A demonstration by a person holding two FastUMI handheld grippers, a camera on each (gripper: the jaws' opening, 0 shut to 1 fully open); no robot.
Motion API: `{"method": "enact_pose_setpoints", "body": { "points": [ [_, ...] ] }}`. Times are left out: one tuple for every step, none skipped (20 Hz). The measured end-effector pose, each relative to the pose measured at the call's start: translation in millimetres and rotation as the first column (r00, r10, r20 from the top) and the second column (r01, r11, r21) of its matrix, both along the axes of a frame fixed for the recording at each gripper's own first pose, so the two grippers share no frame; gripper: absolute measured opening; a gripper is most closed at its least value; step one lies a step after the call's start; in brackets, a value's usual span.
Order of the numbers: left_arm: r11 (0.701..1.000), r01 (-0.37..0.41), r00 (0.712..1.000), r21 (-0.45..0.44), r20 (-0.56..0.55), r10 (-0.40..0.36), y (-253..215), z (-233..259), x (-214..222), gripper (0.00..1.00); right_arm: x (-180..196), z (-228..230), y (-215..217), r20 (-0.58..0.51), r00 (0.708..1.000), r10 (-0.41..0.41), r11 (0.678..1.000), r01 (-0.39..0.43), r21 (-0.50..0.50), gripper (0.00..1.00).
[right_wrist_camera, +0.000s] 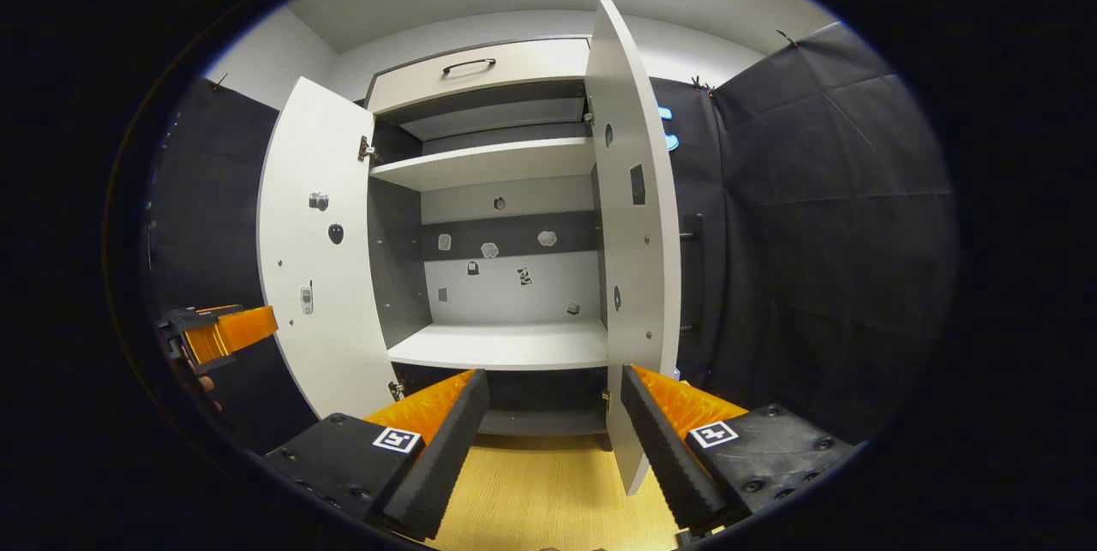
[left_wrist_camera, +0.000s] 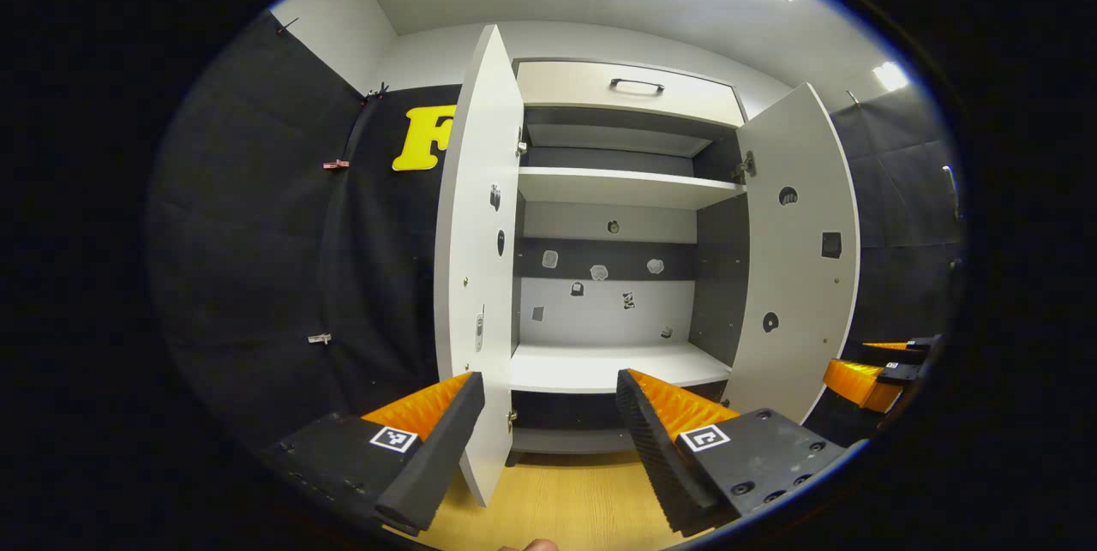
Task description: Open the right door of the double-door shoe cabinet with the right hand, and open the left door with the left hand.
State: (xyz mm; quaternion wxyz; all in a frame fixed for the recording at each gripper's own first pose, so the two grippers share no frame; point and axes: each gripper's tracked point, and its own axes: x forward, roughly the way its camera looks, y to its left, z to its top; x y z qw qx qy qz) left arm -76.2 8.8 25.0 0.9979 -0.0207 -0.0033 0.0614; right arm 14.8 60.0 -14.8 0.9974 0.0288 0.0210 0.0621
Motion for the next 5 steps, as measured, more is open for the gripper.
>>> {"method": "enact_pose_setpoints", "body": {
  "points": [
    [1.000, 0.007, 1.000, 0.000, 0.000, -0.007, -1.4, -3.0, 2.0, 0.95, 0.8, 0.2, 2.5, 0.004, 1.000, -0.003, 1.000, 0.003, 0.002, 0.98],
    [1.000, 0.016, 1.000, -0.001, 0.000, -0.016, -2.7, -4.4, 3.3, 0.95, 1.8, -0.6, 6.0, 0.004, 1.000, -0.003, 1.000, 0.003, 0.004, 0.98],
    [1.000, 0.021, 1.000, -0.002, -0.002, -0.021, -3.0, -7.5, 3.7, 0.95, 2.5, -3.1, 8.4, 0.001, 1.000, -0.004, 1.000, 0.004, 0.005, 0.98],
    [1.000, 0.023, 1.000, 0.000, -0.004, -0.023, -2.2, -9.7, 4.4, 0.95, 2.4, -4.9, 10.1, -0.002, 1.000, -0.007, 1.000, 0.007, 0.001, 0.98],
    [1.000, 0.026, 1.000, 0.004, -0.010, -0.026, -2.1, -14.9, 5.7, 0.95, 4.1, -8.0, 12.6, -0.007, 1.000, -0.011, 1.000, 0.011, -0.005, 0.98]
  ]
}}
